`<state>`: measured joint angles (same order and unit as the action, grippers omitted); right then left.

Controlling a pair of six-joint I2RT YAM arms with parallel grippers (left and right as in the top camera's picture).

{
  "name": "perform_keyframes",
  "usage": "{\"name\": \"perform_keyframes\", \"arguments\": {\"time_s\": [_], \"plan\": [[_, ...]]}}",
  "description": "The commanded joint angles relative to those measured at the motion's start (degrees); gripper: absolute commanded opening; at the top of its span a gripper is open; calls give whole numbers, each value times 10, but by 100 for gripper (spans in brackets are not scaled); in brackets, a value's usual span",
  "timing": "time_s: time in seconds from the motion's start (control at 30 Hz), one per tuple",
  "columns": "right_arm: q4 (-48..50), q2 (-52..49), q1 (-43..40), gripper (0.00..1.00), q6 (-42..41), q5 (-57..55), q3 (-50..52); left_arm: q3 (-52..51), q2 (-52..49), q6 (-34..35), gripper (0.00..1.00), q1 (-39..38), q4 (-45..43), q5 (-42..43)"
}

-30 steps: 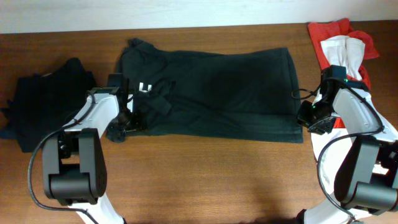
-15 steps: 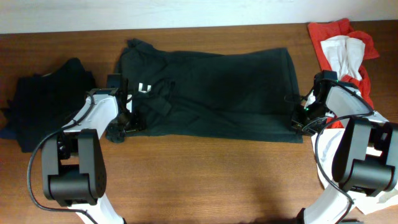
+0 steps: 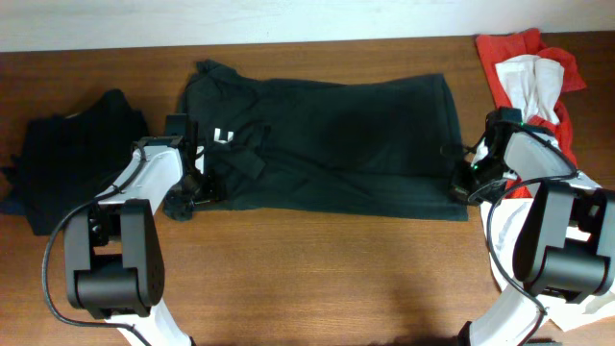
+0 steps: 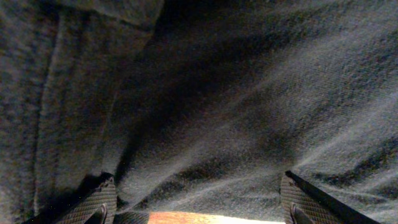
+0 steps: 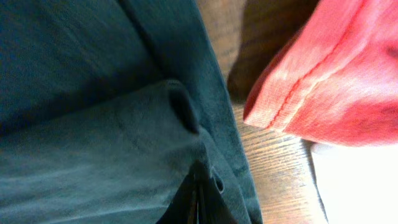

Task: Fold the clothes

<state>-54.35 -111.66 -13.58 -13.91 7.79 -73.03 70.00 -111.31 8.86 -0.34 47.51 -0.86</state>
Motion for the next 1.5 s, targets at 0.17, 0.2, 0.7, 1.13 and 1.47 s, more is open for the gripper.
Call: {"name": "perform_keyframes", "arguments": {"time_s": [0.17, 0.2, 0.7, 1.13, 1.47], "plan": [[34, 15, -4, 26, -29, 47, -200, -33, -32, 10, 84, 12, 5, -4], [33, 15, -4, 50, -29, 47, -204, -33, -32, 10, 84, 12, 5, -4], [22, 14, -3, 24, 2, -29, 14, -33, -32, 10, 85, 12, 6, -4], [-85, 14, -18, 4, -128, -192, 66, -34, -32, 10, 27, 13, 78, -4], [-161, 14, -78, 4, -138, -196, 66, -65, -18, 31, 0, 12, 178, 15]]}}
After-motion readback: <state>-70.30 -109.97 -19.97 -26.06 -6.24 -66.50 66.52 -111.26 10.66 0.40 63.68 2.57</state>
